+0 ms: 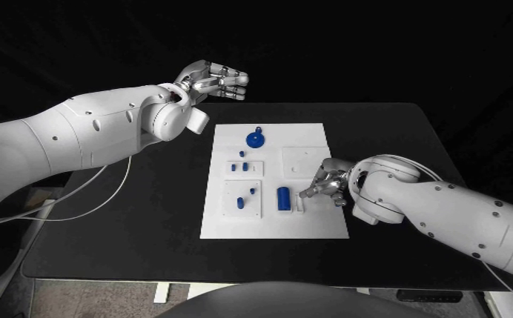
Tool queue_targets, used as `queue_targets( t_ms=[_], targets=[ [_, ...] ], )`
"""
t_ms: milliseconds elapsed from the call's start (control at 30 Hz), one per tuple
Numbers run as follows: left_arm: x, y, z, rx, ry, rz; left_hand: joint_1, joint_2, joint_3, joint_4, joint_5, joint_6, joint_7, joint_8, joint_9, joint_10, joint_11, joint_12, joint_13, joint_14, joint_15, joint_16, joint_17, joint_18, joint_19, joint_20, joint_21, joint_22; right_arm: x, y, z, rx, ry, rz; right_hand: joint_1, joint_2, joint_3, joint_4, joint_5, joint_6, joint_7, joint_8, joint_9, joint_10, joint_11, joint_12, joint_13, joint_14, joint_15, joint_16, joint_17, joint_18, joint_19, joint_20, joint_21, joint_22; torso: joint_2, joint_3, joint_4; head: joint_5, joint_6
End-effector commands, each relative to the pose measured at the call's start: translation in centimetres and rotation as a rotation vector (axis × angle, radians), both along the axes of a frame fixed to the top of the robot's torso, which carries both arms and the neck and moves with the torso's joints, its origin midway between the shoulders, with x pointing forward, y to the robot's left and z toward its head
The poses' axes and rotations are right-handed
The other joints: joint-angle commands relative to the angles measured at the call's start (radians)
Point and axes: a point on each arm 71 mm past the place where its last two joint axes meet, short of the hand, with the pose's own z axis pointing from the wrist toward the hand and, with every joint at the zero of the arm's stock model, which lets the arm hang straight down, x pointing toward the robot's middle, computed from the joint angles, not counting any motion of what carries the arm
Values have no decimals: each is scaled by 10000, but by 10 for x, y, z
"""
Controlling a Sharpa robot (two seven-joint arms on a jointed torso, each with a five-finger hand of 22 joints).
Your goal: Assemble the parts on the task board
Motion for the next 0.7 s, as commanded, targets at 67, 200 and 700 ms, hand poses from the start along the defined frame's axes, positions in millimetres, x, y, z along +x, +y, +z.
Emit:
queue_targets(
  t_ms=[67,200,700],
  targets=[
    [-1,-1,2,-60,-132,-117,-12,27,-4,53,53,8,57,18,6,35,42,-30,5,36,38,-38,-4,-116,-83,0,-45,6,6,-13,13,780,-430,-390,90,-103,29,-10,-34,-102,20,-25,4,13,76,-32,-15,3,44,-43,-19,-138,469,31,-98,766,-10,8,-46,-44,0],
    [-1,0,2,-71,-207,-65,-19,25,-11,55,53,6,56,18,6,39,39,-29,5,68,29,-39,-1,-120,-77,-5,-42,7,13,-32,25,846,-717,-805,149,-195,112,24,-33,-145,36,-18,43,20,92,-7,-15,5,64,-26,-23,-120,480,59,-117,769,-17,15,-61,-96,2],
    [-1,3,3,-93,-327,21,-15,40,-29,49,51,44,45,20,6,138,34,-28,6,175,-5,-40,0,-154,-48,-43,-39,9,25,-95,29,-1306,-138,-1383,-40,-218,137,544,-1068,-478,153,-21,-5,-33,168,-32,-70,0,129,54,24,-80,477,122,-44,797,-2,12,-59,-199,21]
  ],
)
